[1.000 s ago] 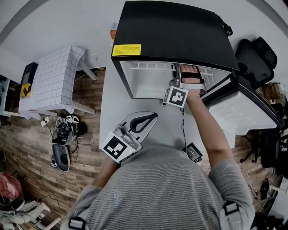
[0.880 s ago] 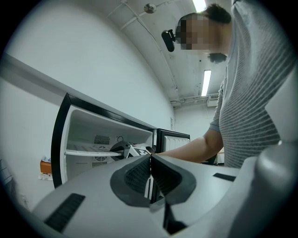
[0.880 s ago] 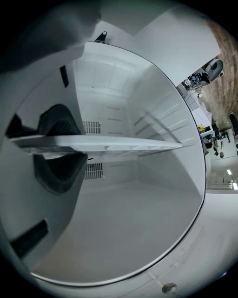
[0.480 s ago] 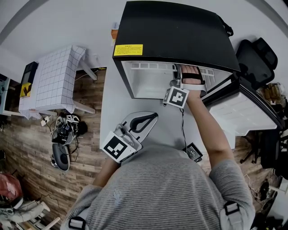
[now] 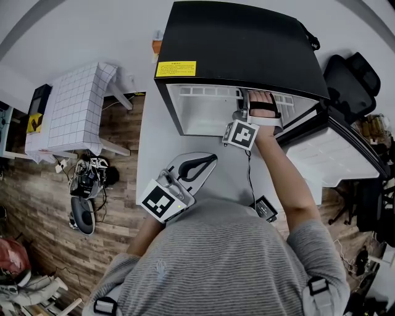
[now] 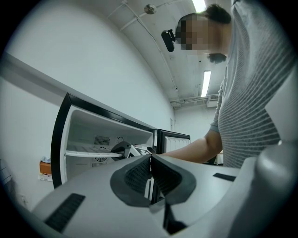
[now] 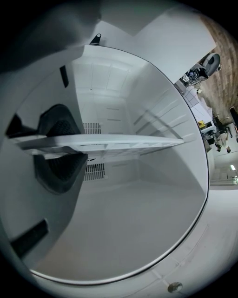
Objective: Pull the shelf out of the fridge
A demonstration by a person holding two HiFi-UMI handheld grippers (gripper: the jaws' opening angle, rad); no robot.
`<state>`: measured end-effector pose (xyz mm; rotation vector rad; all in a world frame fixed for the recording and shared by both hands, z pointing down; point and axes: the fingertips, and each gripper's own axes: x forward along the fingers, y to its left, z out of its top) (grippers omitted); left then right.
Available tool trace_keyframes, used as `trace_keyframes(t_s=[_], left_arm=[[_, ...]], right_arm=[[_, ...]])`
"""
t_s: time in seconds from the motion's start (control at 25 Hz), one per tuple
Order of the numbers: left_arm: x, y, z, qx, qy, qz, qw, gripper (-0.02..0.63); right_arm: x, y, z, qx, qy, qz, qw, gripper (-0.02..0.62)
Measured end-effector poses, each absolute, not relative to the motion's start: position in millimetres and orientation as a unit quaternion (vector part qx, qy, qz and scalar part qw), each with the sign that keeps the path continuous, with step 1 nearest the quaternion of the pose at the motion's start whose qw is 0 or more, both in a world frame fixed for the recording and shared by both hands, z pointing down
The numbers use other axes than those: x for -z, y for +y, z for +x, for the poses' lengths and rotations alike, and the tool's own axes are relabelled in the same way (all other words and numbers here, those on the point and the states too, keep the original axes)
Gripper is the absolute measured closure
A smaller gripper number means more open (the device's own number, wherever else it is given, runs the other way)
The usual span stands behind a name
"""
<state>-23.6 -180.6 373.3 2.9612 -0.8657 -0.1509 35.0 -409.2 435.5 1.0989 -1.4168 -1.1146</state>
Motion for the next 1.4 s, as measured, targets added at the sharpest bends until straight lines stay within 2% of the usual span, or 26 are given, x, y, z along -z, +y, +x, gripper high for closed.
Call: trace_keyframes(t_s=[1.4], left_arm=[[-370.8,-180.6,-22.6,0.054,-0.280,0.958,0.024,0.594]], right_arm=[[-433.8,-378.4,35.7,0.439,-0.596,0.459,0.491,0.552]])
